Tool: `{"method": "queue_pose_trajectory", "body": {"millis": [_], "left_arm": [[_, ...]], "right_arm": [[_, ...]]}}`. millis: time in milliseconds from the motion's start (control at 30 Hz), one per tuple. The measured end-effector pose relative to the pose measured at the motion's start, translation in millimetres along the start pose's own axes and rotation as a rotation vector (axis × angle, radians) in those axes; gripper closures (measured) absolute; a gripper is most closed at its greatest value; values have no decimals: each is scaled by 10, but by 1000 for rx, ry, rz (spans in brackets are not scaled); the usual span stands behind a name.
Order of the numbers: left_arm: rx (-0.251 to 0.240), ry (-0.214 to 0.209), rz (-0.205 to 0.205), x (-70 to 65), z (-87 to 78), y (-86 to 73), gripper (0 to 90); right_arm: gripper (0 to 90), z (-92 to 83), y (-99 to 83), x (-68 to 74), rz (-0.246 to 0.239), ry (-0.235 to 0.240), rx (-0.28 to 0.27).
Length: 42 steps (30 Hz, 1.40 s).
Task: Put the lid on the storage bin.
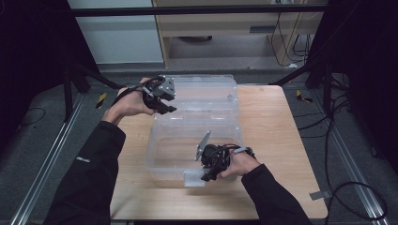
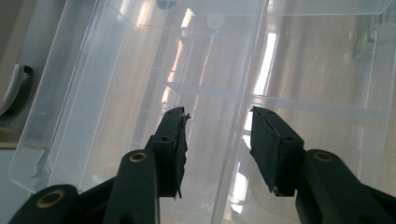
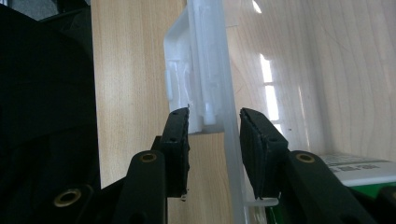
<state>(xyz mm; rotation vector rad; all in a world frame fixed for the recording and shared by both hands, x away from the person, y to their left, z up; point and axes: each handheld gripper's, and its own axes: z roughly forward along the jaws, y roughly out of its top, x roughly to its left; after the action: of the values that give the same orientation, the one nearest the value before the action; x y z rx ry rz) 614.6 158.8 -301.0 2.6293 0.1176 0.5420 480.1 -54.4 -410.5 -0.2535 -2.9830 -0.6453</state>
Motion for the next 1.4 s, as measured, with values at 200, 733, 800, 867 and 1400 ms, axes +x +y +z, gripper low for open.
{"method": "queue_pose_trajectory", "body": {"millis": [200, 733, 800, 867, 1400], "left_arm": [[3, -24, 16, 14, 69, 43, 603], [43, -68, 70, -1, 109, 157, 792], [51, -67, 79, -7, 112, 175, 801], [56, -67, 90, -15, 111, 192, 813], [104, -74, 139, -82, 50, 263, 859]], "right_arm": [[636, 1, 4, -6, -1, 3, 1], [637, 2, 10, 1, 5, -1, 6], [637, 1, 11, 1, 4, -4, 8], [637, 1, 10, 3, 7, -6, 7], [641, 6, 16, 1, 27, -3, 11]]}}
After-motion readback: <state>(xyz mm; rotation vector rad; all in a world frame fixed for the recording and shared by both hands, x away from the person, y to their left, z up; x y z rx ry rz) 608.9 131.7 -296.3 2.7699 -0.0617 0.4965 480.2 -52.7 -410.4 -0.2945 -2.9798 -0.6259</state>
